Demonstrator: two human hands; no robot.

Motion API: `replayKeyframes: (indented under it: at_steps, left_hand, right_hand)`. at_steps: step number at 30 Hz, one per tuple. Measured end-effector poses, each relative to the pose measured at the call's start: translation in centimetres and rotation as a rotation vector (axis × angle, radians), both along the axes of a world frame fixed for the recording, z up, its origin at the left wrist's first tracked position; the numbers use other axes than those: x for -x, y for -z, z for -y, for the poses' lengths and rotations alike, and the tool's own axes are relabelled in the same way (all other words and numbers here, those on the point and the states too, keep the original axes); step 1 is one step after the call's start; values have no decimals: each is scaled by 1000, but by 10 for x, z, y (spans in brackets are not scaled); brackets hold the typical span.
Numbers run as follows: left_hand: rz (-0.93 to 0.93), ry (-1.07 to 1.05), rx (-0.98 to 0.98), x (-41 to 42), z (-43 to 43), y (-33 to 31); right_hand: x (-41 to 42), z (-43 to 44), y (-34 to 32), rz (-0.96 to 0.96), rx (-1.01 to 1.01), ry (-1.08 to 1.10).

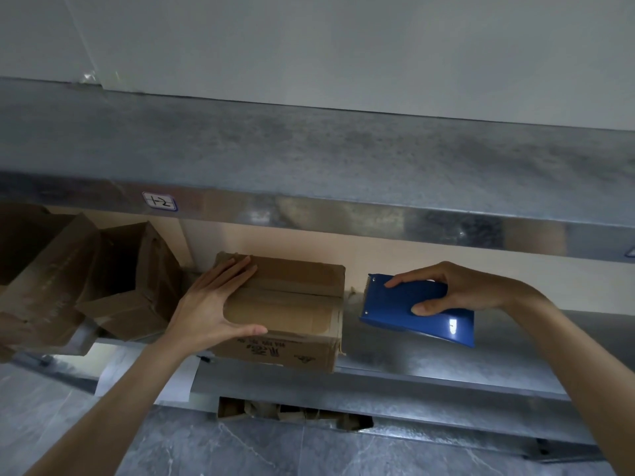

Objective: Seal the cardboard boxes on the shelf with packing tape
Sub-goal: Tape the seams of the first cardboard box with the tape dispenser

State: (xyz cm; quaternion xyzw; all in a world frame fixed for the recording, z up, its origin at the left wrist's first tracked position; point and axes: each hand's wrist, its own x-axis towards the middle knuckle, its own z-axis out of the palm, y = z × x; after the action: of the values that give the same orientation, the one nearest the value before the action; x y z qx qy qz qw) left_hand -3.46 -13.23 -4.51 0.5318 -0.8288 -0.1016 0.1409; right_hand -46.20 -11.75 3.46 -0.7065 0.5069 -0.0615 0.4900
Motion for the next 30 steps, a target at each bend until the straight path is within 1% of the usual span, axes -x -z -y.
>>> replayKeyframes:
  at_steps: [5,15,20,22,26,30]
  left_hand:
    - [0,-7,-6,-1,1,2]
    - [9,-6,-25,-1,4,4]
    - [1,1,-22,-1,3,2]
    - [-18,0,-8,0,3,0]
    - [-41,-11,-1,1,1,-2]
    - [-39,-18,0,2,-1,-1]
  right_hand:
    - [-18,6,10,-58,17,-19]
    - [-51,19,-6,-175,100,-37]
    - [-73,20,14,-325,122,-47]
    - [-74,16,24,-351,135,-2]
    - [-68,3,54,-368,195,213]
    - [-67,-18,98,-366,146,306]
